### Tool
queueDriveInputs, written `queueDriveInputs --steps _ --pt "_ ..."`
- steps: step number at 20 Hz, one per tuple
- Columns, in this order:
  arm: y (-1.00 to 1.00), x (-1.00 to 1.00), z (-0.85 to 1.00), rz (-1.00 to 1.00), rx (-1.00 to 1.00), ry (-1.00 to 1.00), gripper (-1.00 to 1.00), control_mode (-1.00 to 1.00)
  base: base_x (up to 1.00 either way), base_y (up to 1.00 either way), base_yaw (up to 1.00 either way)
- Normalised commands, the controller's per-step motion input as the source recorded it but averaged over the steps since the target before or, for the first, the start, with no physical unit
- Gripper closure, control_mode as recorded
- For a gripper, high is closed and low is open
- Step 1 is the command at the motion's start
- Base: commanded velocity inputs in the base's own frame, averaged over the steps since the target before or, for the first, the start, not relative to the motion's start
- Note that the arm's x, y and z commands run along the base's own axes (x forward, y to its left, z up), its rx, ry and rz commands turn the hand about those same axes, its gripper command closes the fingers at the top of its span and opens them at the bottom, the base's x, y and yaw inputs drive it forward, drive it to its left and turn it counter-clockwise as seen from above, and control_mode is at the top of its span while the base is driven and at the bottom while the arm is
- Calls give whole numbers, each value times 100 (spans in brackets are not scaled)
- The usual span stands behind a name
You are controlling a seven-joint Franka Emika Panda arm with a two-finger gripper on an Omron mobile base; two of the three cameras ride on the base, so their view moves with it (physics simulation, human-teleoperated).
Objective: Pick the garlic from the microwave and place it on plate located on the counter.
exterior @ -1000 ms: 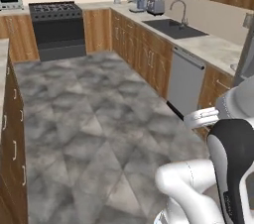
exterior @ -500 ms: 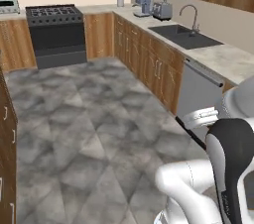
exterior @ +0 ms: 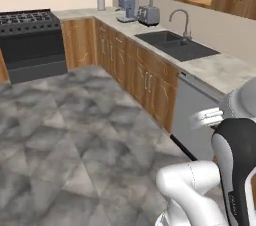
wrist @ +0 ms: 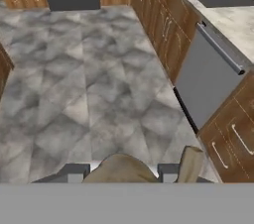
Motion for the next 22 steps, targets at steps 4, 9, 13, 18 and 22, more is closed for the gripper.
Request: queueDriveInputs --steps 4,9,13,18,22 --pt "0 0 0 0 0 0 100 100 44 34 -68" --pt "0 0 0 0 0 0 100 100 36 36 -74" --pt "0 0 0 0 0 0 100 100 41 37 -72" --pt "0 0 0 0 0 0 100 100 43 45 -72" --pt "0 0 0 0 0 0 100 100 40 54 -73"
